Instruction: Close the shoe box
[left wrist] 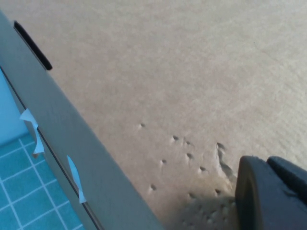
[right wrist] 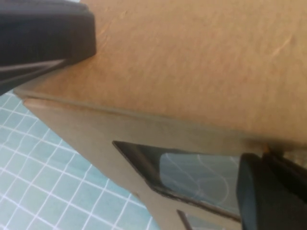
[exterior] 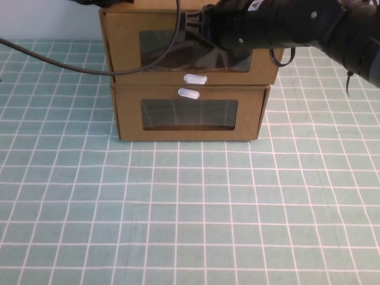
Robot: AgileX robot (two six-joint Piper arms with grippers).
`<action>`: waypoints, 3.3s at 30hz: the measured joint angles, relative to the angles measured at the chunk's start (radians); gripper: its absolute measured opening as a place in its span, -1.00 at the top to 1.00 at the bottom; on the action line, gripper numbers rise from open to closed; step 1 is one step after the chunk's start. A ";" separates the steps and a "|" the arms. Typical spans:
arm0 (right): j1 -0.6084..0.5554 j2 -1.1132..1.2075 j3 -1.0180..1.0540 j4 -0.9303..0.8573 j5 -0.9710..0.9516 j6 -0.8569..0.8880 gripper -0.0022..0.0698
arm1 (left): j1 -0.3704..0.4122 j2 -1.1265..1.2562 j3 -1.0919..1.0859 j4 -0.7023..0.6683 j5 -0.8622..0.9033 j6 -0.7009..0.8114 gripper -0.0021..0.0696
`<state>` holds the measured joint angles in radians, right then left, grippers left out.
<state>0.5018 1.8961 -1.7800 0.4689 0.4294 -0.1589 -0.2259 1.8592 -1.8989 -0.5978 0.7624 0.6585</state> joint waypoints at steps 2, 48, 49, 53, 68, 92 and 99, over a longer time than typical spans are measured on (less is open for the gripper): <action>-0.001 0.004 -0.004 -0.002 -0.001 -0.007 0.97 | 0.000 0.000 0.000 0.000 0.000 0.000 0.96; -0.022 -1.538 1.040 -0.225 0.423 0.135 0.97 | -0.007 -1.419 1.380 -0.075 -0.431 0.132 0.96; -0.022 -1.566 1.073 -0.223 0.418 0.135 0.97 | -0.007 -1.458 1.415 -0.079 -0.435 0.132 0.96; -0.022 -1.646 1.190 -0.199 0.329 0.135 0.97 | -0.007 -1.594 1.544 -0.083 -0.442 0.132 0.96; -0.022 -1.682 1.628 -0.122 -0.155 0.092 0.97 | -0.007 -1.687 1.917 -0.145 -0.625 0.133 0.96; -0.048 -1.692 1.669 -0.270 -0.186 0.076 0.97 | -0.007 -1.687 1.924 -0.143 -0.610 0.133 0.96; -0.320 -1.741 1.672 -0.351 -0.194 0.064 0.97 | -0.007 -1.687 1.924 -0.143 -0.610 0.133 0.96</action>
<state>0.1822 0.1551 -0.1082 0.1183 0.2357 -0.0948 -0.2334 0.1722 0.0256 -0.7404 0.1529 0.7916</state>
